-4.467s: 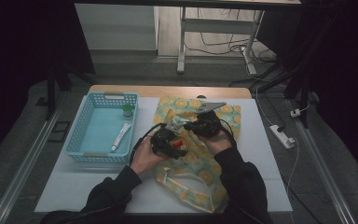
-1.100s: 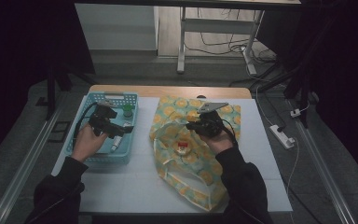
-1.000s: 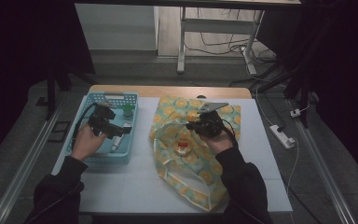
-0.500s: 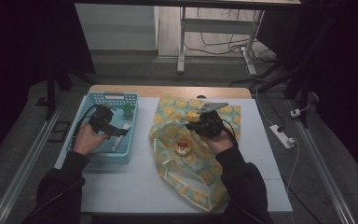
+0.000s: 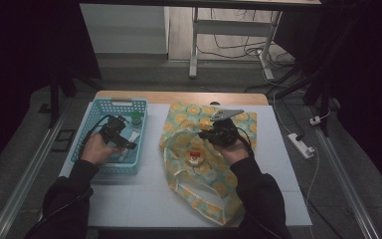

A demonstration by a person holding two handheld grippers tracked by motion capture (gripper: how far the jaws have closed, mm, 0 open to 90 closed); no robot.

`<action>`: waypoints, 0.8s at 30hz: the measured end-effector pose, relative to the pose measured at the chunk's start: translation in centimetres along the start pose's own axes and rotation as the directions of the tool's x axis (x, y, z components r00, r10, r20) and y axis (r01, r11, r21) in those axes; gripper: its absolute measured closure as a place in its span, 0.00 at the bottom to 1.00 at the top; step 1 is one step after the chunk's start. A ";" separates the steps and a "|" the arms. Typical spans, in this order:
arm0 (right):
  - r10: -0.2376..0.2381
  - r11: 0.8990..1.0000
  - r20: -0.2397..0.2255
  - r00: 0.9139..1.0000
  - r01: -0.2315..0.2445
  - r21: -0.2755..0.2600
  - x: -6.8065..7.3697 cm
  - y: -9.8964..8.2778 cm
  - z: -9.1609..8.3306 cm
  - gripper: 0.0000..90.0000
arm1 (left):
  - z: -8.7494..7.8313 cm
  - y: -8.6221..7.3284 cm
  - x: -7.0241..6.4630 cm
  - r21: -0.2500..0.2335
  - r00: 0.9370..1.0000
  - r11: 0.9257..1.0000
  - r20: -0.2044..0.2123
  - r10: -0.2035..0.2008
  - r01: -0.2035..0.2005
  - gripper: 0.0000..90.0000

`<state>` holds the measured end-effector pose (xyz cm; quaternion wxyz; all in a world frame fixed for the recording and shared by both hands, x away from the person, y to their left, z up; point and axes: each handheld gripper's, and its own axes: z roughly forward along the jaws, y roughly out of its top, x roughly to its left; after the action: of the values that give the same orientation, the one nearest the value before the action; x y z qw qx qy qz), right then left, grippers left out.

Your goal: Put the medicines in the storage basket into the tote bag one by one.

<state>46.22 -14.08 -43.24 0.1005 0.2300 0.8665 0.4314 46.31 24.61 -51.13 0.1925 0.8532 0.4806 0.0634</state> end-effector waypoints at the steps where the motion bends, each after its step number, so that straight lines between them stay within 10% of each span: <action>1: 0.000 1.000 0.000 1.000 0.000 0.000 0.0 0.0 0.0 1.00 | 0.0 0.1 0.0 0.004 1.000 1.000 0.011 -0.001 0.001 0.20; 24: -0.001 1.000 0.001 1.000 0.001 0.004 0.0 0.0 0.1 1.00 | 0.4 0.9 -0.6 0.083 0.997 0.994 0.021 -0.078 0.076 0.67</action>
<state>46.25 -14.02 -43.34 0.1007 0.2300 0.8675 0.4295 46.78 23.62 -51.08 0.1652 0.8419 0.5130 0.0257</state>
